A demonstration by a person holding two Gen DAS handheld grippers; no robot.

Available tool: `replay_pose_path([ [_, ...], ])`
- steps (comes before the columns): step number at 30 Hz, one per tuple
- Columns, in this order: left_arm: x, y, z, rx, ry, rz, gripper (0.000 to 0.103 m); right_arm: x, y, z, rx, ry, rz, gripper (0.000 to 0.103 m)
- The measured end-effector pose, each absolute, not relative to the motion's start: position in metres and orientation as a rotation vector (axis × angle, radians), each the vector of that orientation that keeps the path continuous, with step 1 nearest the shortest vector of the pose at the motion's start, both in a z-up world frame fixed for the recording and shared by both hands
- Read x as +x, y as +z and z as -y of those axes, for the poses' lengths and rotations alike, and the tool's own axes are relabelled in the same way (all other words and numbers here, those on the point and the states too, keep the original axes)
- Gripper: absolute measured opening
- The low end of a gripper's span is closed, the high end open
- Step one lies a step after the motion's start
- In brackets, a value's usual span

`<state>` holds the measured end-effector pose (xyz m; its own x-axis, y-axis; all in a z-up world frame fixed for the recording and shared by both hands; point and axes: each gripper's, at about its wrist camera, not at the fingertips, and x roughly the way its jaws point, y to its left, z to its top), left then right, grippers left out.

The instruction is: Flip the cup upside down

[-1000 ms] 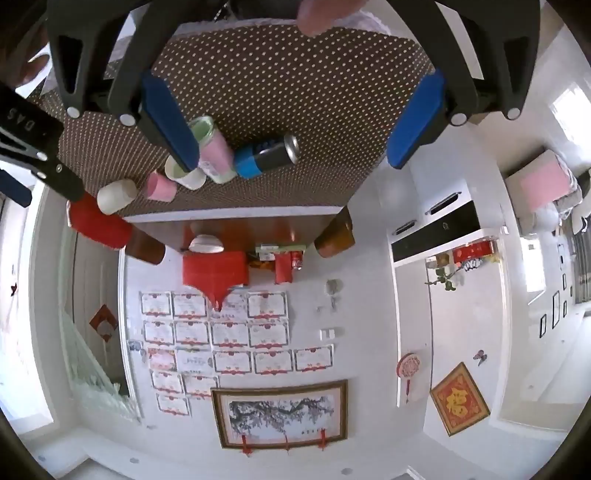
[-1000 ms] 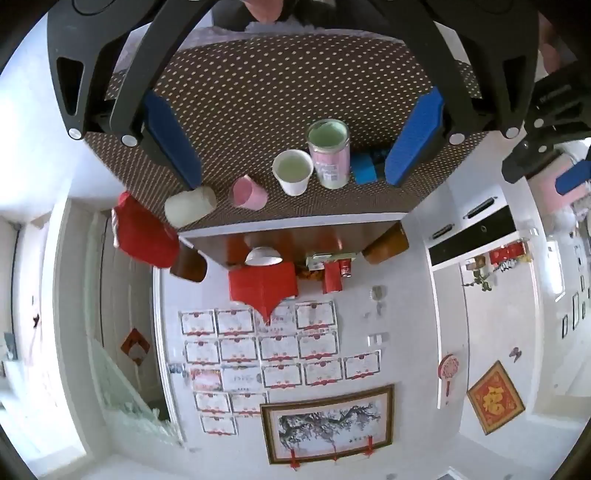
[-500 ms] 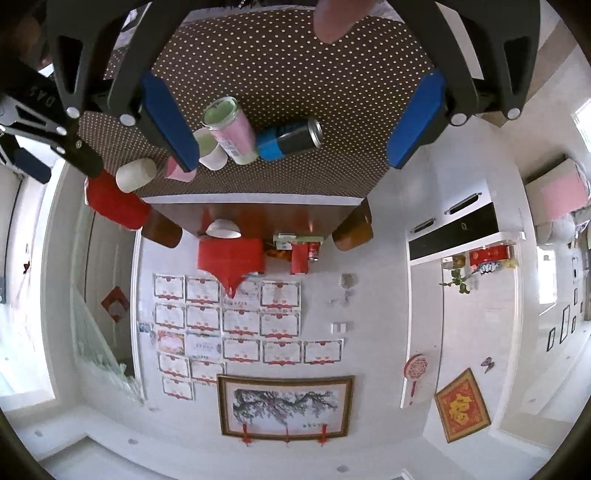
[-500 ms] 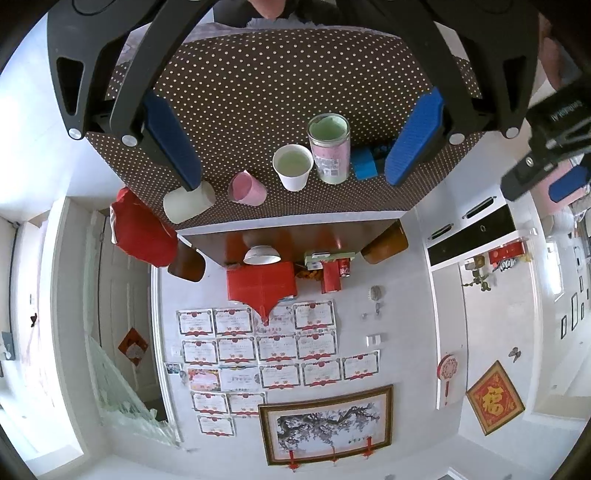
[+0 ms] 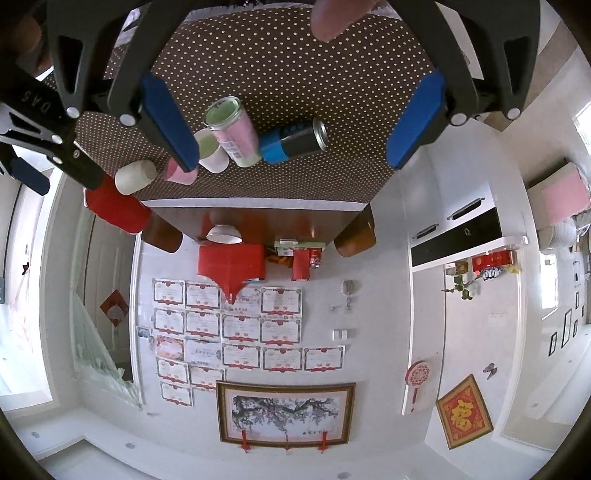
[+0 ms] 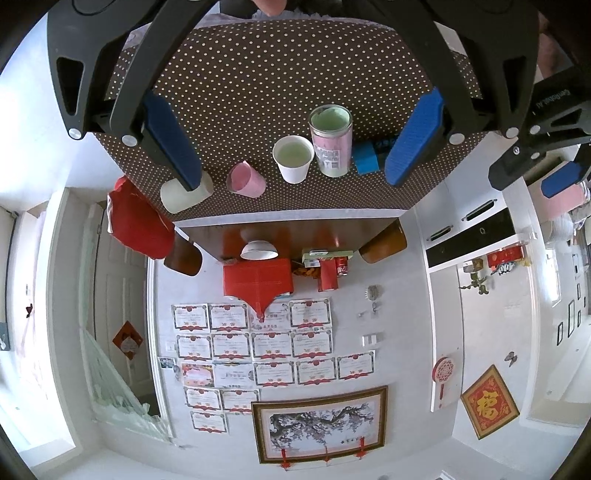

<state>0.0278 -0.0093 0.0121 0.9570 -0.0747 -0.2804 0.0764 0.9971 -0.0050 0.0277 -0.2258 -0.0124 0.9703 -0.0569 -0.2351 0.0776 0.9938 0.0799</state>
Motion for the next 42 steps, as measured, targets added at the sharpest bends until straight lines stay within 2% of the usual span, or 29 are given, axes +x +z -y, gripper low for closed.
replay_pose_path([
  [42, 0.0269, 0.0167, 0.008, 0.019, -0.079, -0.278, 0.099, 0.0251, -0.0045, 0.2207, 0.076, -0.066, -0.214, 0.098],
])
